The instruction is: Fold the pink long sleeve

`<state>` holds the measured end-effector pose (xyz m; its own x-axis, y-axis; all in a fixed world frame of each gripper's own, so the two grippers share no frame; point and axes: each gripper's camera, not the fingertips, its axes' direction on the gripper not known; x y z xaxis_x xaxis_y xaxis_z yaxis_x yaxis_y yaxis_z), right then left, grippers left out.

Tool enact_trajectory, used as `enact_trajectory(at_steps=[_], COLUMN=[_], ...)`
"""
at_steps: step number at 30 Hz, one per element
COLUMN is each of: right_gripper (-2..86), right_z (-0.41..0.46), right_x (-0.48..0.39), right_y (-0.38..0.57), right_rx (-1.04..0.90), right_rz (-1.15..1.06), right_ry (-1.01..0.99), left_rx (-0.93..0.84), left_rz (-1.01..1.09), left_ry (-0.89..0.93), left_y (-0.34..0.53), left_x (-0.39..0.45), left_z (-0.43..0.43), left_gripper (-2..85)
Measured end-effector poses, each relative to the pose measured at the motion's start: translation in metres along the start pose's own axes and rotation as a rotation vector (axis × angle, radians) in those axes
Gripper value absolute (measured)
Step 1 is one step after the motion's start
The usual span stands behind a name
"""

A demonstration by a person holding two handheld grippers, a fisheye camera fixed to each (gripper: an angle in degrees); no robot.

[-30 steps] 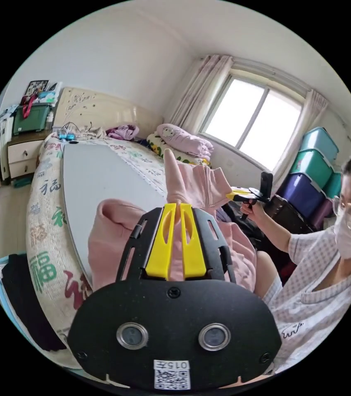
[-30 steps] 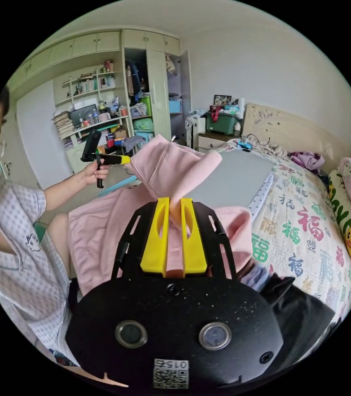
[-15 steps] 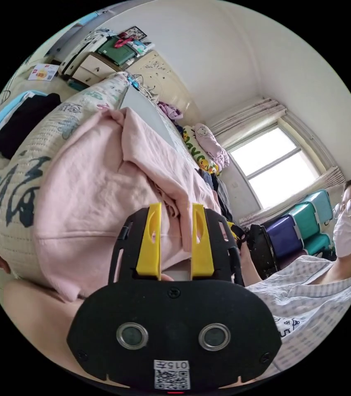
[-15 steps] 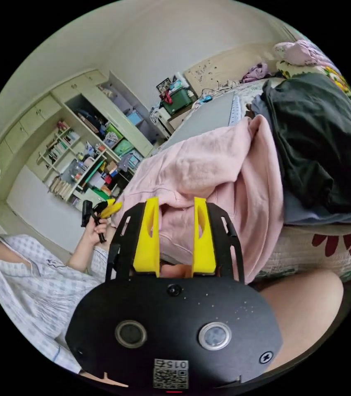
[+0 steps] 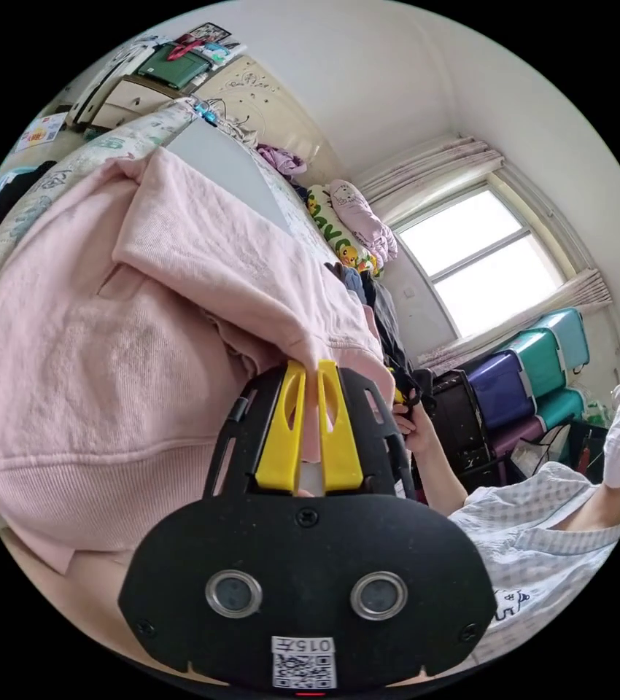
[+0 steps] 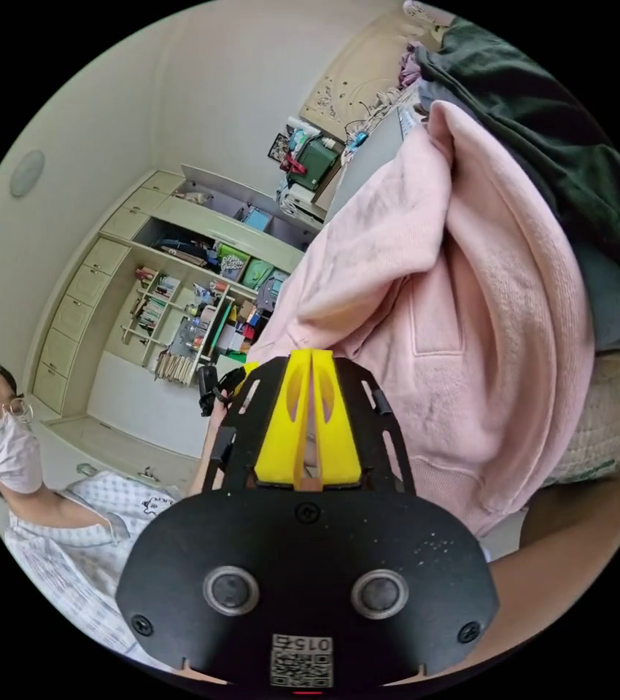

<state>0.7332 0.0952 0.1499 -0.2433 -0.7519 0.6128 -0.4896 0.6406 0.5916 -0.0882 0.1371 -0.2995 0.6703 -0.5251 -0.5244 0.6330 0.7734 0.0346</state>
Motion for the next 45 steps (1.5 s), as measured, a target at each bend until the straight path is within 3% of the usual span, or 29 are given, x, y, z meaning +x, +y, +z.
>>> enact_trajectory(at_steps=[6, 8, 10, 12, 15, 21, 24, 26, 28, 31, 37, 41, 45], right_gripper=[2.3, 13.1, 13.4, 12.7, 3.3, 1.7, 2.0, 2.8, 4.0, 9.4, 15.7, 12.6, 3.7], right_z=[-0.015, -0.007, 0.006, 0.027, 0.05, 0.043, 0.072, 0.089, 0.085, 0.057, -0.007, 0.029, 0.037], right_x=[-0.035, -0.027, -0.035, -0.054, -0.09, -0.148, -0.133, -0.12, -0.134, -0.152, -0.147, -0.14, -0.153], right_y=[0.005, -0.006, -0.016, -0.028, -0.043, -0.031, -0.029, -0.035, -0.04, -0.053, -0.088, -0.118, -0.12], right_rx=[-0.003, 0.008, -0.019, -0.082, -0.143, -0.138, -0.213, -0.247, -0.224, -0.141, 0.181, 0.124, 0.13], right_rz=[-0.019, 0.064, 0.055, 0.013, -0.043, -0.091, -0.042, 0.026, -0.013, -0.033, 0.014, 0.008, -0.021], right_ry=[0.075, 0.016, -0.039, -0.02, 0.052, 0.088, 0.166, 0.137, 0.163, 0.256, 0.343, 0.311, 0.376], left_rx=[-0.036, -0.056, -0.05, -0.032, -0.044, -0.071, -0.158, -0.153, -0.111, -0.005, 0.24, 0.161, 0.154], left_rz=[0.032, -0.018, -0.057, -0.059, -0.039, 0.046, -0.021, -0.07, -0.096, -0.094, -0.19, -0.158, -0.112], left_ry=[-0.043, -0.042, 0.019, 0.043, 0.03, -0.014, -0.103, -0.069, -0.013, -0.073, -0.162, -0.117, -0.158], left_y=[0.016, 0.02, 0.028, 0.033, 0.04, 0.05, 0.065, 0.074, 0.08, 0.085, 0.081, 0.061, 0.068], left_x=[0.003, -0.017, -0.035, -0.04, -0.04, -0.016, -0.044, -0.063, -0.072, -0.077, -0.113, -0.126, -0.123], left_z=[-0.008, 0.001, 0.009, 0.012, 0.016, 0.007, 0.038, 0.049, 0.044, 0.02, 0.002, 0.05, 0.07], left_gripper=[0.6, 0.9, 1.9, 2.9, 1.7, 0.5, 1.0, 1.7, 3.7, 7.3, 10.2, 10.3, 3.3])
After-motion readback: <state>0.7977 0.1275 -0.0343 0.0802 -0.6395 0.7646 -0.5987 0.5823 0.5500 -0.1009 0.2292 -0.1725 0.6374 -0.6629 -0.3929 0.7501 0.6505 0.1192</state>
